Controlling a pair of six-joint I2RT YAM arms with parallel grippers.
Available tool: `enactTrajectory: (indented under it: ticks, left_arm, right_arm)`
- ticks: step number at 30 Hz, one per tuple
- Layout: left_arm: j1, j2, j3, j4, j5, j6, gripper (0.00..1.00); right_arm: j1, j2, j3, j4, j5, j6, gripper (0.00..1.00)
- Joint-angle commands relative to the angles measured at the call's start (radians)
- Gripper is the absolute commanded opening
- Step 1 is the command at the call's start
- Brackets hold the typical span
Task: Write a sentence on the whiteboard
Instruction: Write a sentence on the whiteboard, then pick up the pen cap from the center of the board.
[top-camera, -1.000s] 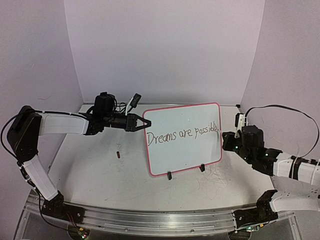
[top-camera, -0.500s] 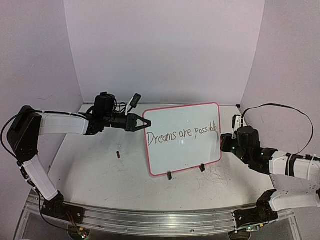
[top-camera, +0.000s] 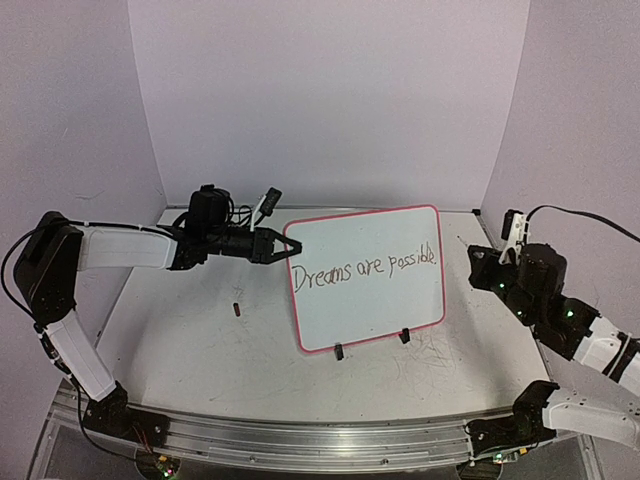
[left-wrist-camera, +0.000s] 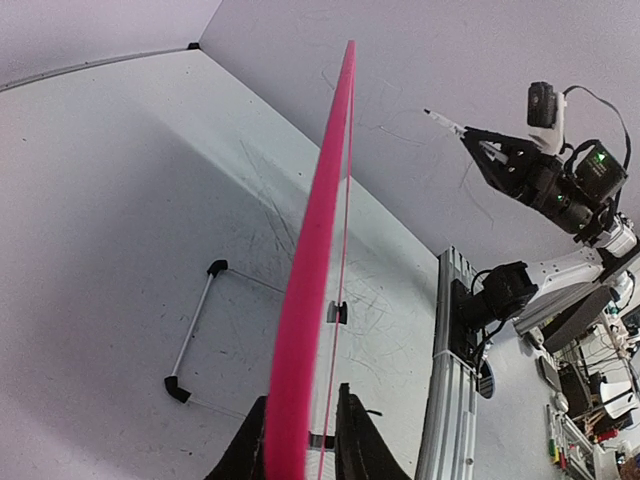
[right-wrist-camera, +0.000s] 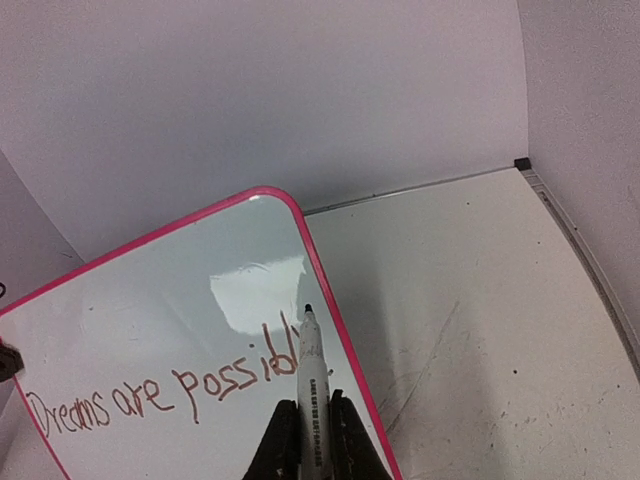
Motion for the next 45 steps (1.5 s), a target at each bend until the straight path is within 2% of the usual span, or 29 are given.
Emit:
enactTrajectory:
  ticks: [1, 8, 11, 15, 18, 20, 24, 27, 33, 41, 45]
  left_arm:
    - [0.001, -0.066, 0.022, -0.023, -0.05, 0.024, 0.33]
    - [0.019, -0.126, 0.062, -0.119, -0.152, 0.061, 0.66]
    - [0.027, -0.16, 0.083, -0.19, -0.227, 0.062, 0.75]
    - [0.052, -0.278, -0.001, -0.226, -0.358, -0.009, 0.82]
    - [0.059, -0.404, -0.067, -0.346, -0.591, -0.094, 0.82]
    - [0.067, -0.467, -0.116, -0.433, -0.729, -0.201, 0.83]
    - [0.077, -0.481, -0.193, -0.517, -0.698, -0.313, 0.82]
    - [0.077, -0.378, -0.176, -0.568, -0.636, -0.322, 0.74]
    - [0.075, -0.189, -0.122, -0.595, -0.601, -0.298, 0.69]
    - [0.021, -0.032, -0.029, -0.723, -0.699, -0.238, 0.7]
    - [0.015, 0.024, -0.004, -0.751, -0.753, -0.209, 0.64]
  right_arm:
    - [-0.002, -0.021, 0.06, -0.039, 0.006, -0.055, 0.0]
    - [-0.003, -0.011, 0.113, -0.049, -0.064, -0.126, 0.0]
    - [-0.002, -0.007, 0.13, -0.038, -0.114, -0.156, 0.0]
    - [-0.003, -0.008, 0.124, 0.005, -0.166, -0.176, 0.0]
    - [-0.002, 0.007, 0.101, 0.039, -0.22, -0.19, 0.0]
    - [-0.001, 0.03, 0.086, 0.068, -0.262, -0.193, 0.0]
    - [-0.001, 0.078, 0.065, 0.123, -0.339, -0.2, 0.0]
    - [-0.002, 0.093, 0.053, 0.156, -0.364, -0.208, 0.0]
    - [-0.001, 0.103, 0.044, 0.167, -0.398, -0.226, 0.0]
    - [-0.002, 0.052, 0.003, 0.171, -0.41, -0.212, 0.0]
    - [-0.002, 0.019, -0.003, 0.166, -0.402, -0.214, 0.0]
